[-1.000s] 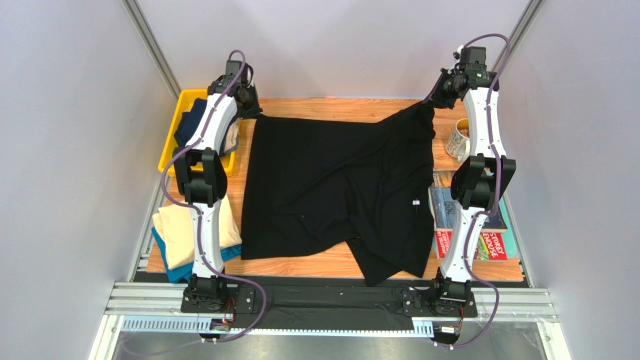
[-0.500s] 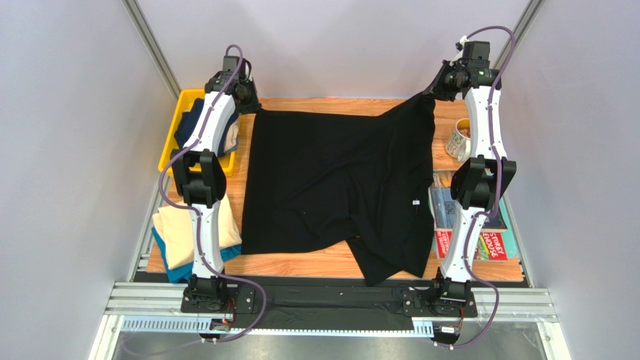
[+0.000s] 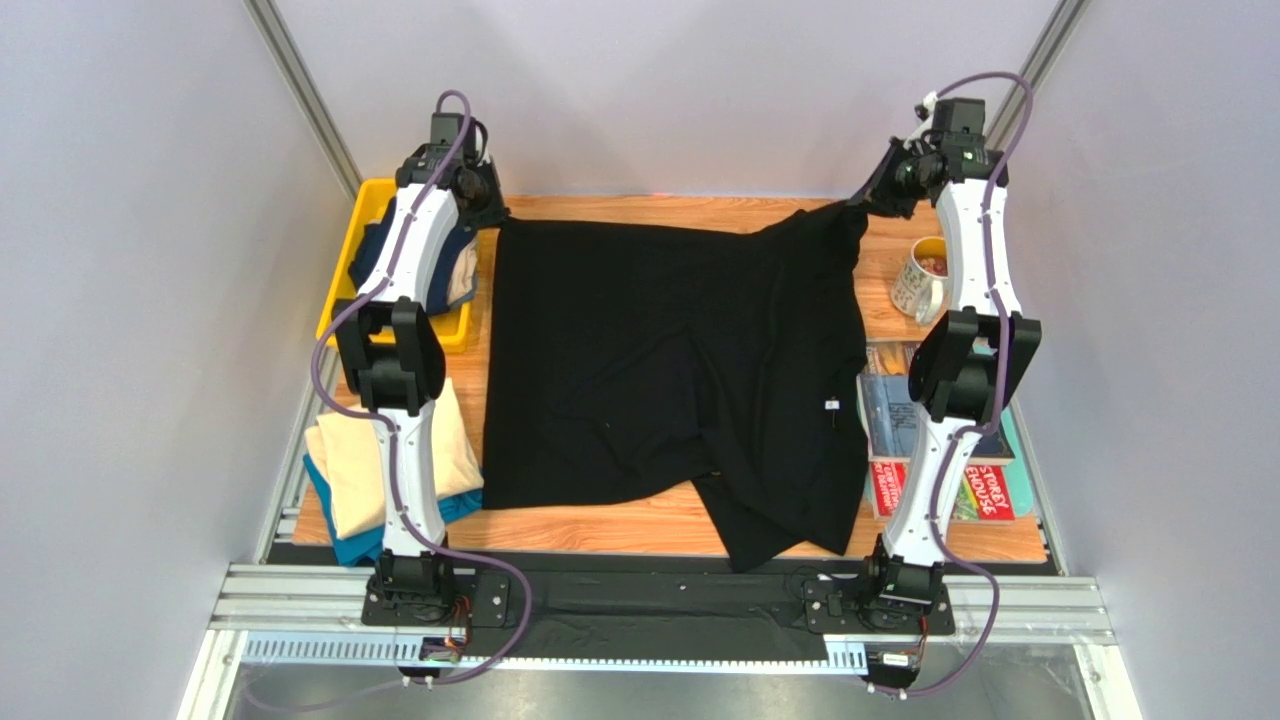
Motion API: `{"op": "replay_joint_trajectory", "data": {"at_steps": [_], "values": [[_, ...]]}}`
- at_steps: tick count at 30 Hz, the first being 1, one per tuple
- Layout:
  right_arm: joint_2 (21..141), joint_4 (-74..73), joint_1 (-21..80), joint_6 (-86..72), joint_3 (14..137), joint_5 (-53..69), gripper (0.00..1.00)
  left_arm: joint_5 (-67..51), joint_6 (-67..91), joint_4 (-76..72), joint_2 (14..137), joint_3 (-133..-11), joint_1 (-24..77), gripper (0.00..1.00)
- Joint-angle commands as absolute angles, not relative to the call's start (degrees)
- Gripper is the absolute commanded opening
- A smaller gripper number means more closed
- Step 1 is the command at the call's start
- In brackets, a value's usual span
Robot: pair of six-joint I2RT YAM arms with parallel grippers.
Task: Fold and stack the t-shirts
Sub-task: Fold the tshirt
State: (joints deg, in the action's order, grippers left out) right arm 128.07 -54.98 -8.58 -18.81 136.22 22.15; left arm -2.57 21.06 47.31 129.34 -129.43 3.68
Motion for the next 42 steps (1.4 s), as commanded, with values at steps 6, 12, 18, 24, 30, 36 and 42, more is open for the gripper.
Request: {"op": "replay_joint_trajectory", "data": {"at_steps": [6,12,18,24,30,36,42], "values": [[117.08,-57.21,-8.53,-16.96,121.49,23.73,0.00,-6.94,17.58,49.48,125.25,-124.29,3.51,0.00],[112.42,-61.34,-6.07,-15.21,113.40,21.27,0.00,-6.77,15.47,51.59,124.02,-121.56,4.57,0.00],[107.76,-63.72,-5.19,-15.73,108.20,20.30,0.00,-6.24,13.89,51.42,119.28,-115.77,4.57,0.00],[102.57,-63.98,-5.01,-16.79,100.12,17.58,0.00,-3.70,13.53,51.06,115.40,-108.90,4.57,0.00],[99.85,-65.83,-5.01,-17.75,92.21,17.14,0.00,-1.22,16.52,51.15,113.12,-103.28,4.57,0.00],[97.65,-65.83,-5.01,-18.72,87.54,16.52,0.00,-0.62,16.35,52.21,112.50,-100.99,4.57,0.00],[98.88,-68.38,-5.01,-18.46,87.10,16.26,0.00,-0.17,17.05,57.56,115.58,-104.15,4.57,0.00]]}}
